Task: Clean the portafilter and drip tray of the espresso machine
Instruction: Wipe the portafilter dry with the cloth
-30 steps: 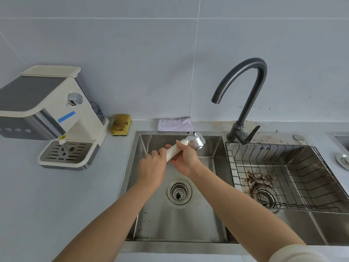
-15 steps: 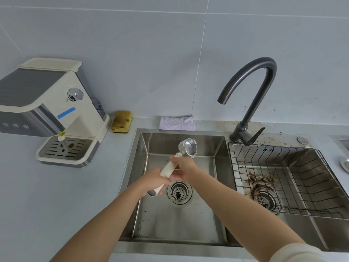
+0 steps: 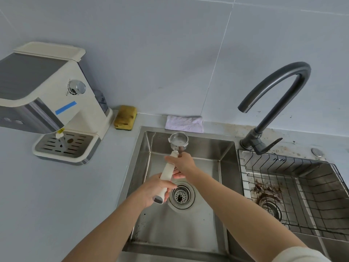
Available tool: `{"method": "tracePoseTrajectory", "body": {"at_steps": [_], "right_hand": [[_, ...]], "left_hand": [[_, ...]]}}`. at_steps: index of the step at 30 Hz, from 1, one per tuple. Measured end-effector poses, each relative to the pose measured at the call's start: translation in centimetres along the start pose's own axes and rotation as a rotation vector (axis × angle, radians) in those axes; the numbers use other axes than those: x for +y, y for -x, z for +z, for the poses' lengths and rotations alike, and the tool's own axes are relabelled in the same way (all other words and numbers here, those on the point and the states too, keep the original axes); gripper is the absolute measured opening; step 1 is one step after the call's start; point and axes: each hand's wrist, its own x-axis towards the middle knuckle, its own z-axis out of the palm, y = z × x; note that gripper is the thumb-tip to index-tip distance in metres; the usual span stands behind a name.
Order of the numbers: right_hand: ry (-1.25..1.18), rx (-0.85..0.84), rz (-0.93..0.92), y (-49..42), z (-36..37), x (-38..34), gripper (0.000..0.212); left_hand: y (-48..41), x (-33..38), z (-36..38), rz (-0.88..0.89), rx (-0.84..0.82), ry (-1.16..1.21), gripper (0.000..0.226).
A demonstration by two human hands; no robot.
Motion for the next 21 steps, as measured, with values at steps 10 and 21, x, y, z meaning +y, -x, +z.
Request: {"method": "tracePoseTrajectory", "body": {"at_steps": [10,21], "right_hand": [[0.396,-0.008,-0.193,-7.0,-4.9,-3.6,0.035],[1.396,-0.076,-0.554,-15.9,-7.0,-6.7,0.054]], "left_hand": [[-2.2,1.0,-3.2,0.079,0.163,-0.030,0.024],[-3.7,0.3,-4.9,0.061,0.129,0.013,0.023]]}}
